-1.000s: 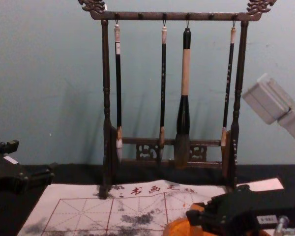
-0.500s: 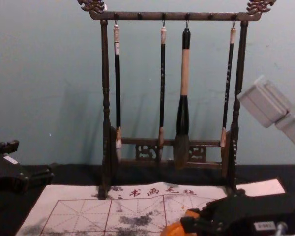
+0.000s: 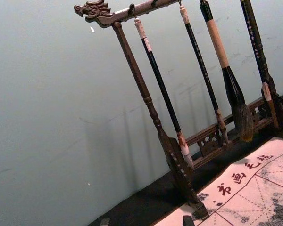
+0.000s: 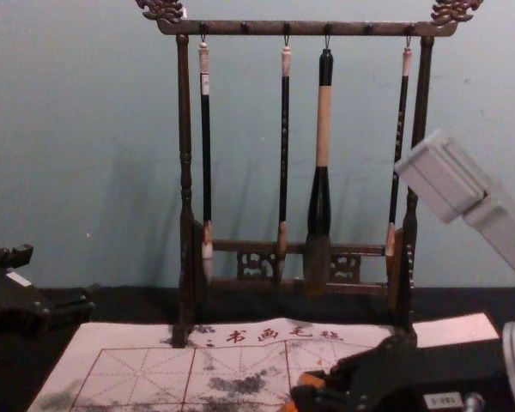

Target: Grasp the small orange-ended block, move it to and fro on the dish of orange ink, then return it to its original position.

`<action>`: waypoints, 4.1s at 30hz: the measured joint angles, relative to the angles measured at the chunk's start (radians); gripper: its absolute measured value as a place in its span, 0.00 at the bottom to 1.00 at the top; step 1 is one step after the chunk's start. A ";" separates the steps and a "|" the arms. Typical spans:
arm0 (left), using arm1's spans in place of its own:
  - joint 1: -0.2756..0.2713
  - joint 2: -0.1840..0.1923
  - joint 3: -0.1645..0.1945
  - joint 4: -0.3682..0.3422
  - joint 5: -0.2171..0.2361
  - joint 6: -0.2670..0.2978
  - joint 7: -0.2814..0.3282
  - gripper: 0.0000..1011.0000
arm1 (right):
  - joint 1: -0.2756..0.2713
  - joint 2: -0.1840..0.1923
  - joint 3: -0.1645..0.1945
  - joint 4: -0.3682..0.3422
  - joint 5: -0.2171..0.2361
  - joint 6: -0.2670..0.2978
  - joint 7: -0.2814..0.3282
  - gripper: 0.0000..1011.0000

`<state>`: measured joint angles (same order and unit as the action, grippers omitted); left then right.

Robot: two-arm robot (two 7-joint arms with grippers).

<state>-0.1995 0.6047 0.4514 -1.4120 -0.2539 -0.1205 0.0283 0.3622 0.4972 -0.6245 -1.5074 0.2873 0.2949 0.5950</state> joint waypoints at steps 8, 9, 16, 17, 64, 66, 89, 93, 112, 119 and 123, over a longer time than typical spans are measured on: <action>0.000 0.000 0.000 0.000 0.000 0.000 0.000 0.99 | 0.014 -0.014 -0.001 0.021 0.002 -0.010 -0.012 0.08; 0.000 0.000 0.000 0.000 0.000 0.000 0.000 0.99 | 0.015 -0.015 0.000 0.023 0.001 -0.011 -0.013 0.08; 0.000 0.000 0.000 0.000 0.000 0.000 0.000 0.99 | 0.024 -0.020 0.015 0.041 0.002 -0.012 -0.030 0.08; 0.000 0.000 0.000 0.000 0.000 0.000 0.000 0.99 | 0.024 -0.020 0.018 0.042 0.003 -0.012 -0.034 0.08; 0.000 0.000 0.000 0.000 0.000 0.000 0.000 0.99 | -0.216 0.165 0.233 -0.263 0.116 0.089 -0.171 0.08; 0.000 0.000 0.000 0.000 0.000 0.000 0.000 0.99 | -0.222 0.169 0.238 -0.265 0.118 0.091 -0.173 0.08; 0.000 0.000 0.000 0.000 0.000 0.000 0.000 0.99 | -0.227 0.166 0.236 -0.213 0.135 0.099 -0.165 0.08; 0.000 0.000 0.000 0.000 0.000 0.000 0.000 0.99 | -0.220 0.162 0.232 -0.201 0.130 0.096 -0.166 0.08; 0.000 0.000 0.000 0.000 0.000 0.000 0.000 0.99 | -0.189 0.123 0.207 -0.139 0.103 0.065 -0.160 0.08; 0.000 0.000 0.000 0.000 0.000 0.000 0.000 0.99 | -0.192 0.117 0.206 -0.127 0.095 0.056 -0.161 0.08; 0.000 0.000 0.000 0.000 0.000 0.000 0.000 0.99 | -0.193 0.115 0.206 -0.124 0.092 0.054 -0.160 0.08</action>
<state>-0.1995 0.6047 0.4514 -1.4120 -0.2539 -0.1205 0.0283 0.1690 0.6124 -0.4180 -1.6312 0.3789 0.3494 0.4351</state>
